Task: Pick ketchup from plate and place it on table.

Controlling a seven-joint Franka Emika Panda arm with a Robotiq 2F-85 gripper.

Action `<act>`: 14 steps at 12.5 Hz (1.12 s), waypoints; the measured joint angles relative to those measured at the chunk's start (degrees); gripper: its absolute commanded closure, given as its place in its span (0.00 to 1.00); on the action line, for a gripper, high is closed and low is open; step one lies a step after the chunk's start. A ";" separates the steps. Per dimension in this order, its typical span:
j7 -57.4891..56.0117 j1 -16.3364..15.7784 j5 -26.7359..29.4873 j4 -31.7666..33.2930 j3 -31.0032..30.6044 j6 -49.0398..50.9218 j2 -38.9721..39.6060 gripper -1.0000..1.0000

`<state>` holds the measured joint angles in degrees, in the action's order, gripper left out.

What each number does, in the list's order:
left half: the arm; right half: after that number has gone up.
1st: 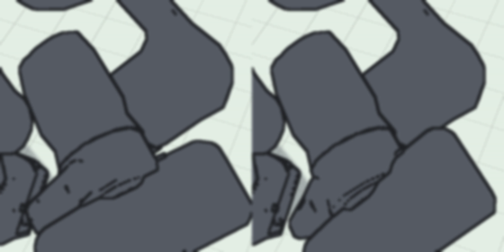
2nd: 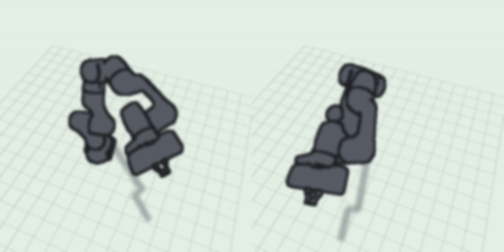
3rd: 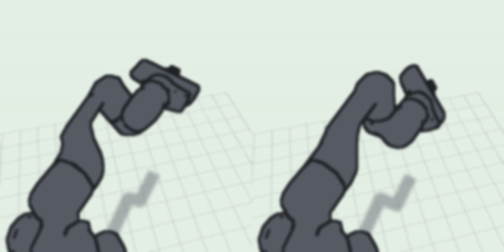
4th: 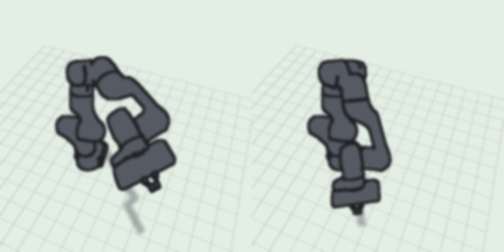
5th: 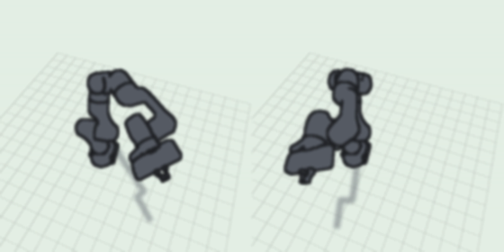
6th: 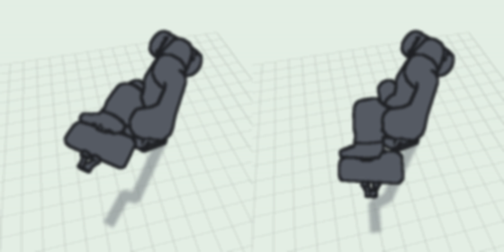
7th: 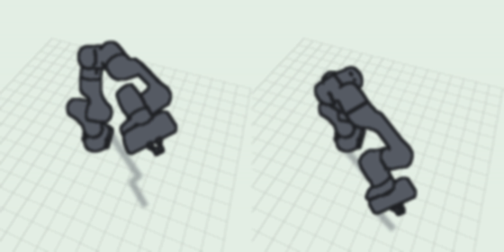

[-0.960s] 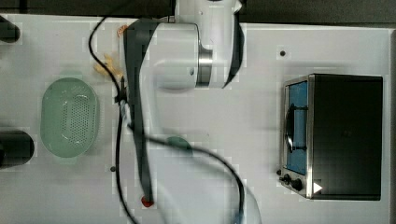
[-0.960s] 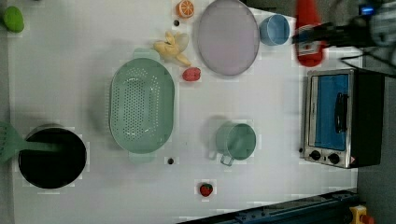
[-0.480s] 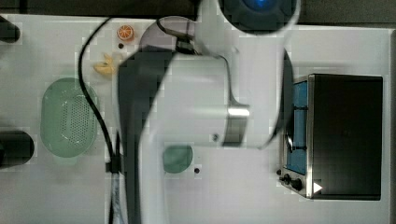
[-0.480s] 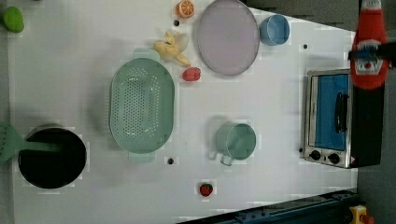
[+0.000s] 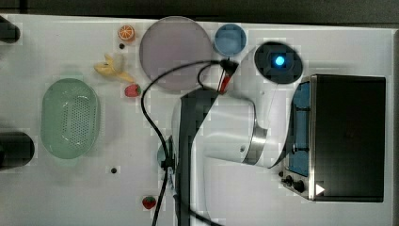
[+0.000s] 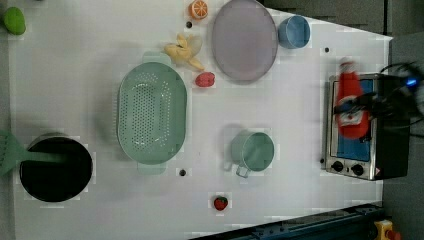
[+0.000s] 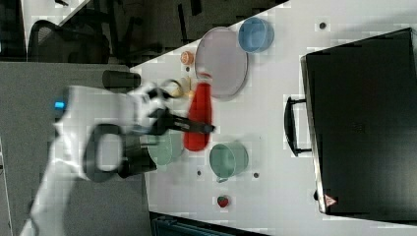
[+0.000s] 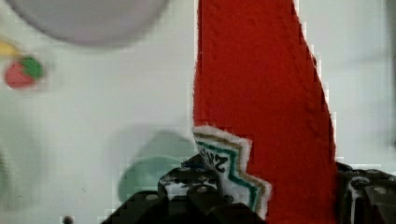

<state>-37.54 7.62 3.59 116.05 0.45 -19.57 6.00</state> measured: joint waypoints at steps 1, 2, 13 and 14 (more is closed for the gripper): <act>0.00 0.10 0.00 3.13 -0.01 -1.82 0.69 0.40; 0.03 0.05 0.00 5.60 -0.01 -4.32 1.65 0.40; 0.06 -0.23 0.48 12.98 -0.47 -24.27 11.82 0.37; 0.06 -0.21 0.63 13.09 -0.50 -24.69 12.47 0.28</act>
<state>-37.49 7.41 4.21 129.14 -0.04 -44.26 18.48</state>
